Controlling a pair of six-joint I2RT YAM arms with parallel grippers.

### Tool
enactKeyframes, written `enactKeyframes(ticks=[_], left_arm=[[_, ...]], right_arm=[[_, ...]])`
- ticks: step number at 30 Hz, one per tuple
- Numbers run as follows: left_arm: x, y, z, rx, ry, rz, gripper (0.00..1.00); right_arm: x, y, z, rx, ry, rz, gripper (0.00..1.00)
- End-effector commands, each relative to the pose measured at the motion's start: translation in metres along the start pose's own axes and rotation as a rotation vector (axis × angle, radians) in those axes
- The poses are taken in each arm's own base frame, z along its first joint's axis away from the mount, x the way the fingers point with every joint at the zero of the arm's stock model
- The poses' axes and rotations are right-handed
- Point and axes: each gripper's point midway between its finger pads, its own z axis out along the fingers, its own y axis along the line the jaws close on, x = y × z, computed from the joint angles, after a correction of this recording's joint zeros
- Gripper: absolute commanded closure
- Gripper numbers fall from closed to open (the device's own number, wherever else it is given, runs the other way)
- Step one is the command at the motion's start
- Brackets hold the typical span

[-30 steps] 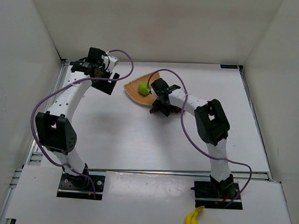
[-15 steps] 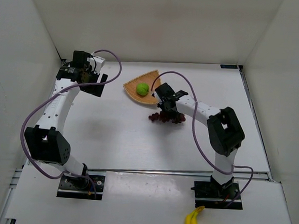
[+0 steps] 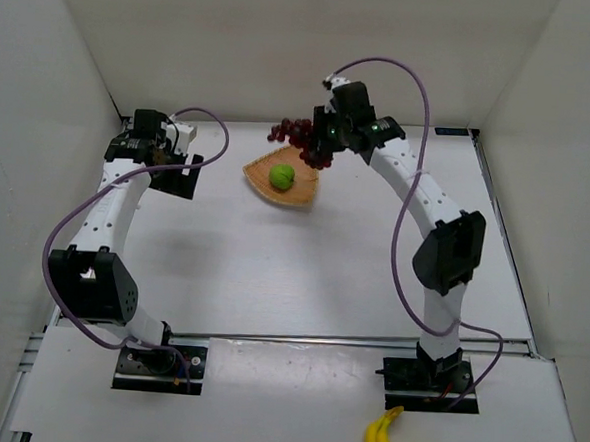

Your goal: Place and organize the fake fruits in the fruit bowl

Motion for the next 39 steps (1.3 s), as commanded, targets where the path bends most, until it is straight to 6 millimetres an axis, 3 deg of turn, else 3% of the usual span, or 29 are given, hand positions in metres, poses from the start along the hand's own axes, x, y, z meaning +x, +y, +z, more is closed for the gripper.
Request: enactKeyframes(ticks=[1, 3, 4, 6, 7, 17, 21, 27, 28, 31, 34, 39], left_arm=[[0.004, 0.001, -0.006, 0.019, -0.024, -0.035, 0.0], [0.008, 0.004, -0.004, 0.017, -0.013, -0.043, 0.0], [0.009, 0.006, -0.004, 0.012, -0.012, -0.062, 0.0], [0.014, 0.007, -0.003, 0.018, -0.003, -0.072, 0.0], [0.017, 0.01, -0.001, 0.016, 0.006, -0.08, 0.0], [0.023, 0.014, 0.009, 0.033, 0.028, -0.127, 0.0], [0.025, 0.017, 0.012, 0.031, 0.037, -0.136, 0.0], [0.028, 0.016, 0.011, 0.033, 0.046, -0.137, 0.0], [0.028, 0.016, 0.011, 0.033, 0.046, -0.137, 0.0], [0.027, 0.017, 0.008, 0.035, 0.035, -0.144, 0.0], [0.024, 0.018, 0.007, 0.032, 0.026, -0.143, 0.0], [0.018, 0.02, -0.002, 0.027, 0.009, -0.141, 0.0]], right_arm=[[-0.017, -0.013, 0.041, -0.088, 0.024, 0.43, 1.0], [-0.034, -0.024, 0.052, -0.104, -0.002, 0.528, 1.0], [-0.023, -0.024, 0.068, -0.1, 0.032, 0.59, 1.0], [-0.019, -0.032, 0.078, -0.088, 0.038, 0.616, 1.0], [-0.023, -0.033, 0.078, -0.086, 0.021, 0.624, 1.0], [0.007, -0.025, 0.092, -0.097, 0.086, 0.574, 1.0], [0.029, -0.022, 0.102, -0.08, 0.14, 0.615, 0.97], [0.043, -0.024, 0.112, -0.062, 0.174, 0.644, 0.65], [0.039, -0.024, 0.111, -0.066, 0.166, 0.643, 0.5], [0.038, -0.018, 0.107, -0.073, 0.169, 0.623, 0.3], [0.03, -0.015, 0.095, -0.064, 0.144, 0.562, 0.22], [0.017, -0.016, 0.054, 0.004, 0.105, 0.487, 0.13]])
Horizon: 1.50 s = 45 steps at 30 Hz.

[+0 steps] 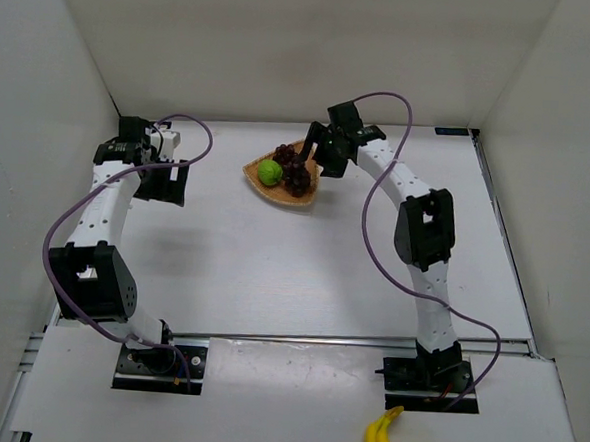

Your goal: Place and organize the fake fruits in the fruit bowl

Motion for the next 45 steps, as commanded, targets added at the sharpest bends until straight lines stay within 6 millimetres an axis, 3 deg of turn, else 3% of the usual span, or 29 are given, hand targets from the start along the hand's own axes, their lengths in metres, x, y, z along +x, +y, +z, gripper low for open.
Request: enactKeyframes(ticks=[1, 2, 3, 4, 5, 6, 8, 9, 10, 11, 12, 13, 14, 15, 17, 21, 27, 34, 45], left_arm=[[-0.018, 0.0, -0.019, 0.005, -0.073, -0.006, 0.0], [-0.018, 0.0, -0.019, 0.005, -0.073, -0.006, 0.0], [-0.019, 0.0, -0.023, 0.002, -0.086, -0.004, 0.0], [-0.02, 0.0, -0.027, 0.0, -0.098, -0.003, 0.0], [-0.019, 0.003, -0.028, -0.02, -0.094, 0.005, 0.0], [-0.02, 0.005, -0.032, -0.032, -0.105, 0.006, 0.0], [-0.01, 0.013, -0.035, -0.073, -0.094, -0.005, 0.0], [-0.005, 0.017, -0.037, -0.09, -0.089, -0.015, 0.0], [-0.002, 0.026, -0.044, -0.129, -0.108, -0.029, 0.0], [0.005, 0.029, -0.043, -0.146, -0.103, -0.047, 0.0], [0.01, 0.033, -0.051, -0.171, -0.118, -0.055, 0.0], [0.013, 0.035, -0.053, -0.189, -0.128, -0.056, 0.0], [0.026, 0.044, -0.052, -0.224, -0.111, -0.08, 0.0], [0.033, 0.047, -0.054, -0.239, -0.108, -0.089, 0.0], [0.052, 0.053, -0.059, -0.285, -0.104, -0.112, 0.0], [0.082, 0.061, -0.065, -0.366, -0.096, -0.156, 0.0], [0.117, 0.062, -0.075, -0.45, -0.094, -0.199, 0.0], [0.137, 0.055, -0.086, -0.474, -0.141, -0.18, 0.0], [0.147, 0.051, -0.093, -0.475, -0.138, -0.163, 0.0]], right_arm=[[-0.021, 0.027, -0.073, -0.009, -0.114, -0.092, 0.12], [-0.027, 0.034, -0.098, -0.025, -0.156, -0.122, 0.1], [-0.02, 0.026, -0.104, -0.002, -0.151, -0.132, 0.0], [-0.02, 0.023, -0.115, 0.01, -0.167, -0.145, 0.0], [-0.023, 0.024, -0.144, 0.015, -0.214, -0.175, 0.0], [-0.023, 0.013, -0.155, 0.041, -0.224, -0.177, 0.0], [-0.013, -0.024, -0.18, 0.116, -0.221, -0.187, 0.0], [-0.017, -0.042, -0.202, 0.138, -0.246, -0.169, 0.0], [0.004, -0.075, -0.199, 0.215, -0.179, -0.148, 0.0], [0.004, -0.104, -0.208, 0.263, -0.173, -0.107, 0.0], [0.01, -0.119, -0.224, 0.291, -0.183, -0.091, 0.0], [0.034, -0.148, -0.222, 0.347, -0.118, -0.052, 0.0], [0.038, -0.172, -0.23, 0.383, -0.122, -0.003, 0.0], [0.045, -0.179, -0.243, 0.387, -0.144, 0.013, 0.0], [0.07, -0.213, -0.245, 0.444, -0.12, 0.068, 0.0], [0.097, -0.221, -0.252, 0.424, -0.109, 0.116, 0.0], [0.113, -0.216, -0.257, 0.385, -0.112, 0.132, 0.0], [0.144, -0.222, -0.264, 0.382, -0.097, 0.136, 0.0], [0.164, -0.218, -0.27, 0.328, -0.111, 0.147, 0.0]])
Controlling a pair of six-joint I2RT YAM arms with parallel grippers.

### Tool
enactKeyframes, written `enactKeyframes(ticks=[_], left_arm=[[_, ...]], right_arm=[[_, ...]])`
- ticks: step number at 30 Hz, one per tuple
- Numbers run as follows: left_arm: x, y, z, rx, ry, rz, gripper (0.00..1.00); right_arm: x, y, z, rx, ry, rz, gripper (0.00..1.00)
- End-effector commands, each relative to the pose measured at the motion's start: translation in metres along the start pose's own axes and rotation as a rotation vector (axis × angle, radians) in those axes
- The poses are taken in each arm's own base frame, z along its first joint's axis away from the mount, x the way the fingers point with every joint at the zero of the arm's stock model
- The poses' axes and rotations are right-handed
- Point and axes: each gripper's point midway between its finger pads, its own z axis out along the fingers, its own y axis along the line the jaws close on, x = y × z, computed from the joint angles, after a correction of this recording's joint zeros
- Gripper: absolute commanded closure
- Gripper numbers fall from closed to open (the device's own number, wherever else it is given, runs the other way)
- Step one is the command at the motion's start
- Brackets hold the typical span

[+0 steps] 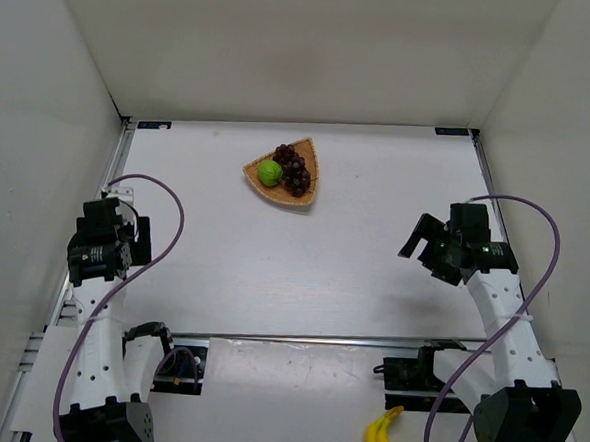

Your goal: Place and organize the fake fruits in the fruit bowl

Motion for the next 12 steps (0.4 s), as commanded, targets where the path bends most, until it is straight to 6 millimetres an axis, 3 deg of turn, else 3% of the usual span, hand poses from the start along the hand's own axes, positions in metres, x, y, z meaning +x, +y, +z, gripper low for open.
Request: enactKeyframes(ticks=[1, 7, 12], left_arm=[[0.005, 0.003, -0.003, -0.015, -0.001, 0.01, 0.0], [0.004, 0.002, -0.002, -0.006, -0.003, 0.02, 0.0], [0.005, 0.0, -0.001, 0.005, 0.004, 0.022, 0.0]], right_arm=[[0.006, 0.006, -0.005, -0.045, 0.005, 0.01, 0.0], [0.016, 0.016, -0.004, -0.119, 0.036, 0.008, 0.0], [0.006, 0.033, -0.008, -0.216, -0.014, -0.015, 0.0]])
